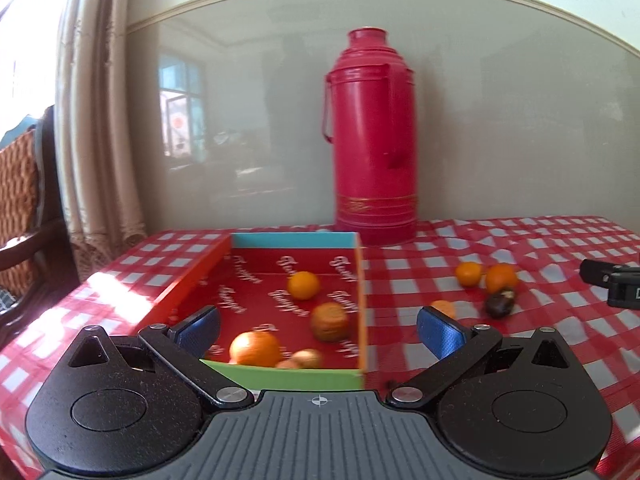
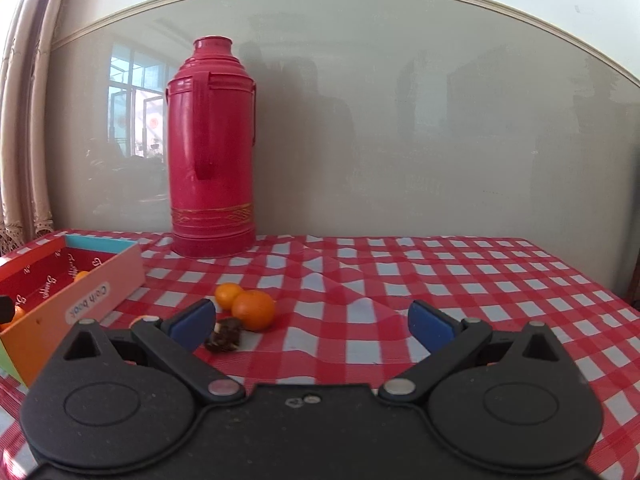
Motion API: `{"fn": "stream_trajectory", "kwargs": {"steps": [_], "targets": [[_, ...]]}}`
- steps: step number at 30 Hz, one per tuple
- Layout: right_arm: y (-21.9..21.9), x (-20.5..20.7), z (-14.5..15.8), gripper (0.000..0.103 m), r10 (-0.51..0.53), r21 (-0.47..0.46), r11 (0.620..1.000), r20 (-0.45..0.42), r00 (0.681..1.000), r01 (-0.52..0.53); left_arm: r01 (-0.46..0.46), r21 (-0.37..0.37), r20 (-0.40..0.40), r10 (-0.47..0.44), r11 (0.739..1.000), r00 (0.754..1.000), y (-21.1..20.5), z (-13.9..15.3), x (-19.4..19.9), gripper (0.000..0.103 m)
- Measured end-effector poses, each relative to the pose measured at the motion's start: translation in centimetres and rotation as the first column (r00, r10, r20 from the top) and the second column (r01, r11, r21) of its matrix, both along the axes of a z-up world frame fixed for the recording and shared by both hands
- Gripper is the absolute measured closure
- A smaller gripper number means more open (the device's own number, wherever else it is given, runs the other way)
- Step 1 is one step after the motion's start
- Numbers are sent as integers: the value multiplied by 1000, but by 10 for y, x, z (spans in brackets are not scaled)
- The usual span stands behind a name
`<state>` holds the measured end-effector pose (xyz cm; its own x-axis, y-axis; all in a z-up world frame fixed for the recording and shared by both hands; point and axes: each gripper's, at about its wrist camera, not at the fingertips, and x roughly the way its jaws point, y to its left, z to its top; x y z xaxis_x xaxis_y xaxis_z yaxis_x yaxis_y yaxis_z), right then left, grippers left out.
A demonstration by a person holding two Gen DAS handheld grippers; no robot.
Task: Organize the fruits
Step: 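Reach the left gripper to the dark brown fruit and close on it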
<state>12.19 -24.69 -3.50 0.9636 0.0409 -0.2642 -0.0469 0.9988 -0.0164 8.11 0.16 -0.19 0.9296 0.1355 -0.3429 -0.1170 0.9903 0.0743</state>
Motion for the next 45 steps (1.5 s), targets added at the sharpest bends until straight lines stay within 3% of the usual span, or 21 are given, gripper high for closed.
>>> {"fn": "stream_trajectory", "kwargs": {"steps": [7,14,24,30,33,34,39,45], "targets": [[-16,2,-3,6,-23,9,1000,-23,999,23,72,19,-7,-72,997,997,-36,-4,10,0],[-41,-2,-1,6,-55,60,997,-20,998,56,150,-9,-22,-150,989,988,-65,-7,31,0],[-92,25,-12,6,-191,127,971,-91,977,202,232,-15,-57,-232,973,971,-120,-22,76,0],[-113,26,-17,6,-240,129,959,-102,965,252,232,-56,-99,-237,971,967,-130,-29,101,1],[-116,26,-18,6,-245,119,959,-103,964,257,225,-53,-130,-230,973,964,-132,-32,112,26],[-117,27,-18,6,-244,116,960,-105,964,255,225,-53,-138,-230,973,963,-133,-33,114,30],[-117,26,-18,6,-235,105,964,-100,967,245,238,-60,-181,-245,969,953,-137,-37,124,35],[-116,26,-19,6,-227,77,969,-100,969,235,252,-100,-270,-270,963,924,-137,-44,138,56]]}}
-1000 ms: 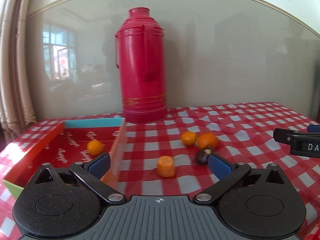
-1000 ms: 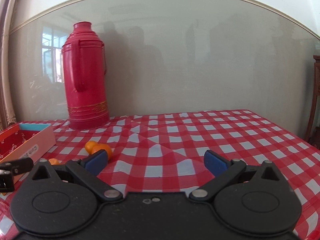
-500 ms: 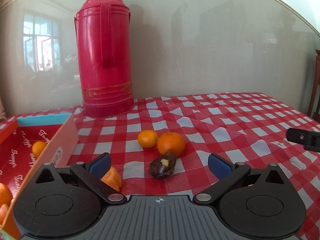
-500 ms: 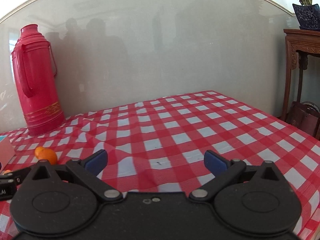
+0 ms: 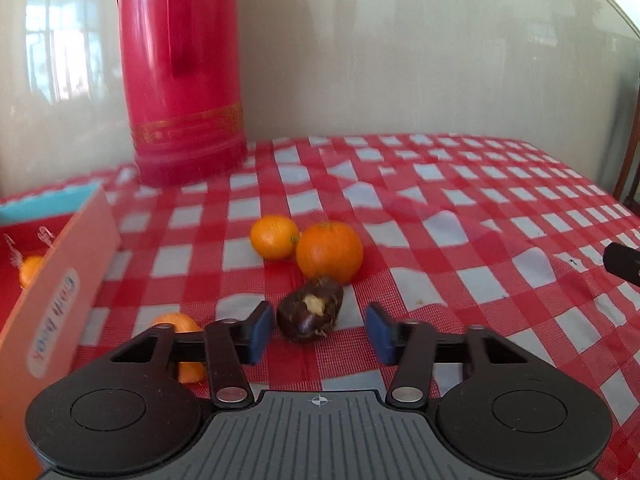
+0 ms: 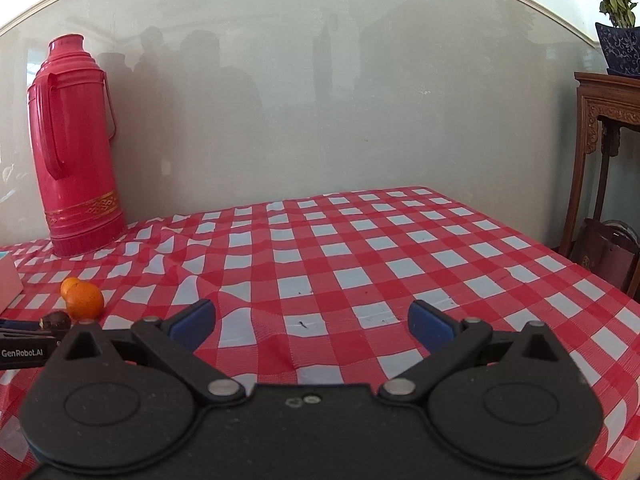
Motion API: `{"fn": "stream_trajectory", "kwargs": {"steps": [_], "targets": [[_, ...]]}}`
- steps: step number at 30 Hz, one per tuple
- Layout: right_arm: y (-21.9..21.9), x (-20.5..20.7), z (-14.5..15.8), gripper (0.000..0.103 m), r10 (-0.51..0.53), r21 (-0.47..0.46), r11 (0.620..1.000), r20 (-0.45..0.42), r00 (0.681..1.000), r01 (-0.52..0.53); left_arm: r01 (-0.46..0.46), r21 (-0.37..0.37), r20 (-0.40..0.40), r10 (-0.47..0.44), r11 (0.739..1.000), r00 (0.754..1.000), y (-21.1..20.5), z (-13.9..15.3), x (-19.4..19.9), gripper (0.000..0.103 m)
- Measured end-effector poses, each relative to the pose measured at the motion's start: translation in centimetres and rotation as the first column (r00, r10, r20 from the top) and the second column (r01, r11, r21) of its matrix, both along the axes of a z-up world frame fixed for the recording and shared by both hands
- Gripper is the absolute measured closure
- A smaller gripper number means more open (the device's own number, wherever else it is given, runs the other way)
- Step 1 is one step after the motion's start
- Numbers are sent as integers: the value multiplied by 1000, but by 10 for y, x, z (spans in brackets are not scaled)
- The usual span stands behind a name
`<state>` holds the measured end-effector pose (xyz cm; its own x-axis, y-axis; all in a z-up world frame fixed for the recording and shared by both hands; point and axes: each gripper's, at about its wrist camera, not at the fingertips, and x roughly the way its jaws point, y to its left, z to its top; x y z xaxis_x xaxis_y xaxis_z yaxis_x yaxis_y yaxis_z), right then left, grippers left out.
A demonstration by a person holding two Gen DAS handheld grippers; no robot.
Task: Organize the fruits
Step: 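Reach the left gripper to the dark brown fruit and close on it, then carry the dark brown fruit with the left gripper into the box and release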
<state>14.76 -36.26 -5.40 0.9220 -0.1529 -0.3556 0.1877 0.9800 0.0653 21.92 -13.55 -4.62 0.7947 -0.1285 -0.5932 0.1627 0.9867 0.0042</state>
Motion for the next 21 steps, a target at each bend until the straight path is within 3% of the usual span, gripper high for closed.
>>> {"fn": "stream_trajectory", "kwargs": {"steps": [2,15,21], "targets": [[-2,-1,0,6,-5,6,1000,2,1000,5,-1,-10,5,1,1000,1000,2,0,-1,69],[20,8,2,6,10,0,1000,-21,1000,-10,-3,14,83,2,1000,997,23,22,-30,69],[47,10,5,6,53,-13,999,-26,998,-53,-43,9,185,40,999,982,52,47,-55,69]]}}
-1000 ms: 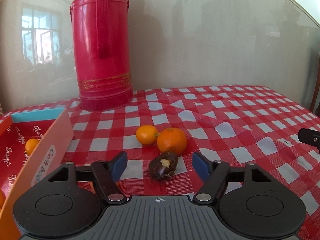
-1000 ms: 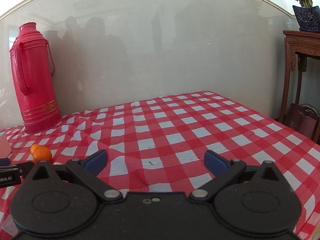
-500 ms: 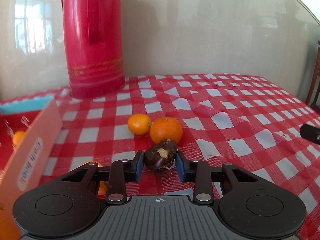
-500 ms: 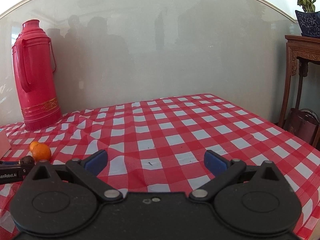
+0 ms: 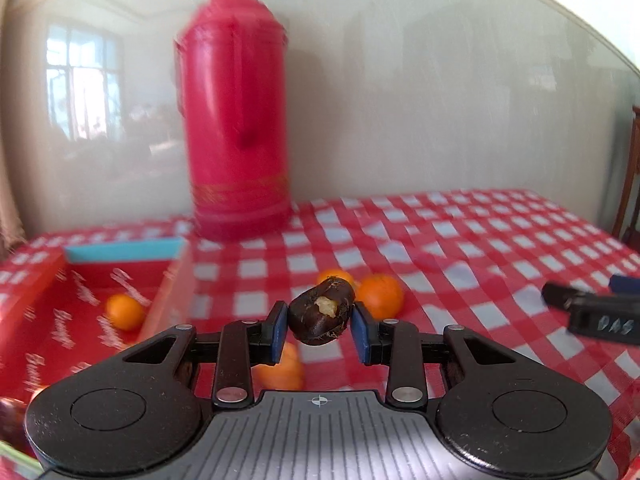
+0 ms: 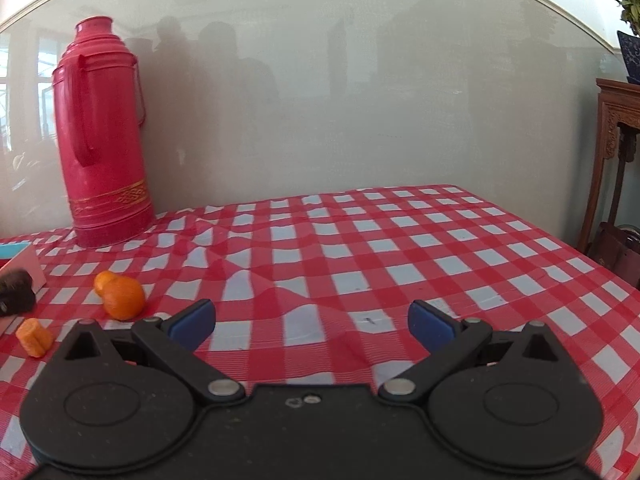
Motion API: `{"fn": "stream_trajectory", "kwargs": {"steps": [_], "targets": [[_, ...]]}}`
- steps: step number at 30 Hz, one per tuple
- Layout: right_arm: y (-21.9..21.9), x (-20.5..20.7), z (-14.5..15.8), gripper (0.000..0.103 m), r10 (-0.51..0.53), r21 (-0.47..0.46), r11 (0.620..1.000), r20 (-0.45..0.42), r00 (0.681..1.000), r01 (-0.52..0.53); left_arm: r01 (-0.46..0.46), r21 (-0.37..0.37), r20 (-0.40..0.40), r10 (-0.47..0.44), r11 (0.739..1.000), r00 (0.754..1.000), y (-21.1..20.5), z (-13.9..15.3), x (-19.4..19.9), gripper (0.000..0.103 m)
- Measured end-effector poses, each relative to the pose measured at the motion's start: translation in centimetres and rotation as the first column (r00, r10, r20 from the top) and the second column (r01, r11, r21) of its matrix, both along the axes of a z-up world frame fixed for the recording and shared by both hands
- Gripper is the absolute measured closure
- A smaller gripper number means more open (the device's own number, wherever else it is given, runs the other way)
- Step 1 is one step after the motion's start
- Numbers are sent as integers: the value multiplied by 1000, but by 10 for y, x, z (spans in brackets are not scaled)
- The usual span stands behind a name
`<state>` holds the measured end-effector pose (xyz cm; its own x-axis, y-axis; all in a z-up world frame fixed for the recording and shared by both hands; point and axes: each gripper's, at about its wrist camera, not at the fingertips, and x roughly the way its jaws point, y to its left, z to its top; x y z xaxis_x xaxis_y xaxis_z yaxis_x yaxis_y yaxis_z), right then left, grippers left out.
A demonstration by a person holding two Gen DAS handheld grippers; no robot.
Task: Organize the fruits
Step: 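Carry the dark brown fruit with the left gripper into the box and release, then close the right gripper on the orange carrot piece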
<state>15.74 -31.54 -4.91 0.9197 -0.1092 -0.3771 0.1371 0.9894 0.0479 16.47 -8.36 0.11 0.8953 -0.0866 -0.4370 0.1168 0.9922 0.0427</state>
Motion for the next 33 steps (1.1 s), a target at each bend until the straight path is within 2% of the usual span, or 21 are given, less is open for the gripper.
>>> {"fn": "stream_trajectory", "kwargs": {"steps": [7,15,16,17,18,19,21,26,33], "targets": [[40,4,4,6,74,-5,997,3,997,-74,-123,9,28,122,992,992,62,9,-13,69],[81,4,5,6,177,-65,982,4,984,-176,-316,-52,-23,315,948,949,149,-3,-20,69],[84,4,5,6,183,-65,981,3,983,-182,-332,-57,-26,332,941,943,155,-4,-22,61],[86,5,5,6,188,-65,980,2,982,-188,-339,-64,-26,338,939,941,159,-5,-24,46],[88,5,5,6,193,-64,979,3,981,-192,-341,-76,-14,341,937,940,161,-6,-28,8],[90,6,5,6,196,-63,979,2,981,-195,-344,-85,9,346,935,938,162,-6,-33,0],[94,6,5,6,203,-61,977,-1,979,-203,-334,-80,28,337,939,941,161,-4,-39,0],[105,6,4,6,231,-61,971,-3,973,-230,-333,-76,15,335,940,942,157,-5,-45,0],[131,4,4,6,314,-80,946,-9,949,-314,-379,-82,19,381,922,924,163,-2,-56,0]]}}
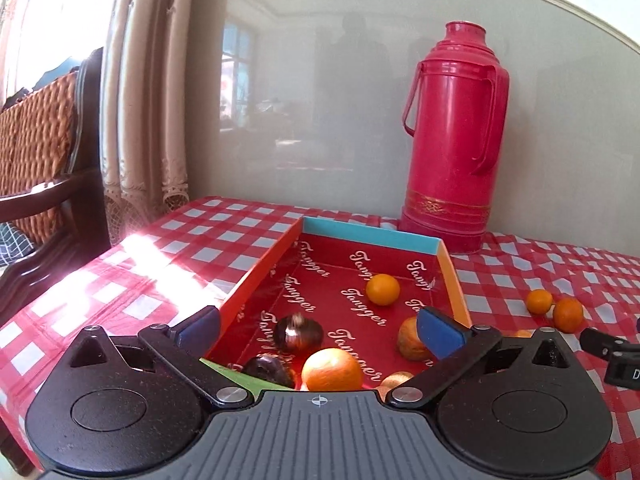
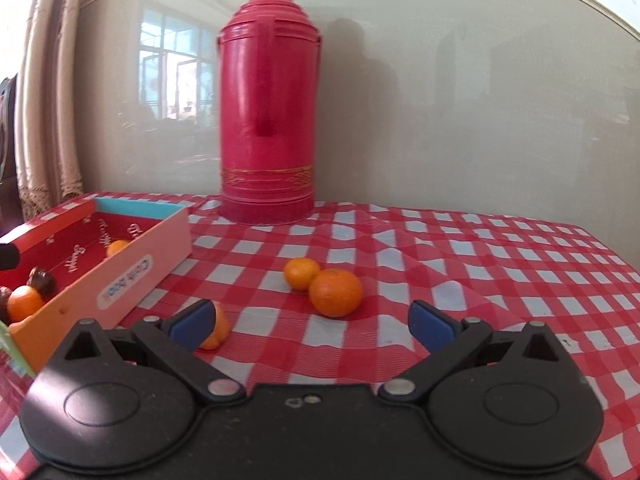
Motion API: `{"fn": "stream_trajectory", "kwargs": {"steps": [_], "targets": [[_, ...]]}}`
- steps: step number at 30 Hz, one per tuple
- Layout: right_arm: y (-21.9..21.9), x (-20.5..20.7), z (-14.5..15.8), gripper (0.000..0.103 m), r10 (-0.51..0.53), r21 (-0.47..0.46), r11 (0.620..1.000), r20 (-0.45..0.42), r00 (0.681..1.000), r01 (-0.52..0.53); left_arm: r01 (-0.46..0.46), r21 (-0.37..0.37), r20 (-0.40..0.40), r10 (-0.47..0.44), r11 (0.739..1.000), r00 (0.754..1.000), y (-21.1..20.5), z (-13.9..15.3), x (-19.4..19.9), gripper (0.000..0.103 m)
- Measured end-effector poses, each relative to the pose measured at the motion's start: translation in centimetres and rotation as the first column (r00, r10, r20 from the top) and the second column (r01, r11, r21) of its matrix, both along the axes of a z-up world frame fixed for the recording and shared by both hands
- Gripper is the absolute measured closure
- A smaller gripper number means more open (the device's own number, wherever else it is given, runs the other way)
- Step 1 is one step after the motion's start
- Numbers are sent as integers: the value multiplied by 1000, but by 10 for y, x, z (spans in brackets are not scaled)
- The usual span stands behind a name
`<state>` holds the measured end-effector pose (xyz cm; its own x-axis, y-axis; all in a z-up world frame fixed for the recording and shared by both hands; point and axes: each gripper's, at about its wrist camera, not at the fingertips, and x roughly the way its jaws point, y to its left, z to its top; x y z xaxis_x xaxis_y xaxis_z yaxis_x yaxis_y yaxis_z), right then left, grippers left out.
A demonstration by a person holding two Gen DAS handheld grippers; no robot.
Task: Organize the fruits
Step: 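Close the right gripper on the orange carrot piece, then carry the carrot piece with the right gripper into the box and release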
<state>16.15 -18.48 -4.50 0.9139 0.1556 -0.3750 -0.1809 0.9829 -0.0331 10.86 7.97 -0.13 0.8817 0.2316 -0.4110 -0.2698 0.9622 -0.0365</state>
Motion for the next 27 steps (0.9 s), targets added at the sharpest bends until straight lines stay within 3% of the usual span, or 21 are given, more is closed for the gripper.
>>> {"fn": "stream_trajectory", "kwargs": {"steps": [7,16,19,22,27], "targets": [[32,6,-1,10,51,15,999,-22,998,-51,-28,1,-23,28,1000,999,21,-6,-3,0],[61,25,-12,38,47,-13,999,-92,995,-49,-95,-6,-32,94,995,995,58,-12,-14,0],[69,32,-16,52,36,-16,999,-123,992,-39,-108,-5,-33,107,994,994,68,-13,-18,0],[76,40,-22,77,17,-39,999,-177,984,-24,-122,-8,-36,122,992,992,78,-14,-21,0],[78,40,-23,80,20,-40,999,-190,982,-28,-143,-16,-36,143,990,989,89,-15,-24,0]]}}
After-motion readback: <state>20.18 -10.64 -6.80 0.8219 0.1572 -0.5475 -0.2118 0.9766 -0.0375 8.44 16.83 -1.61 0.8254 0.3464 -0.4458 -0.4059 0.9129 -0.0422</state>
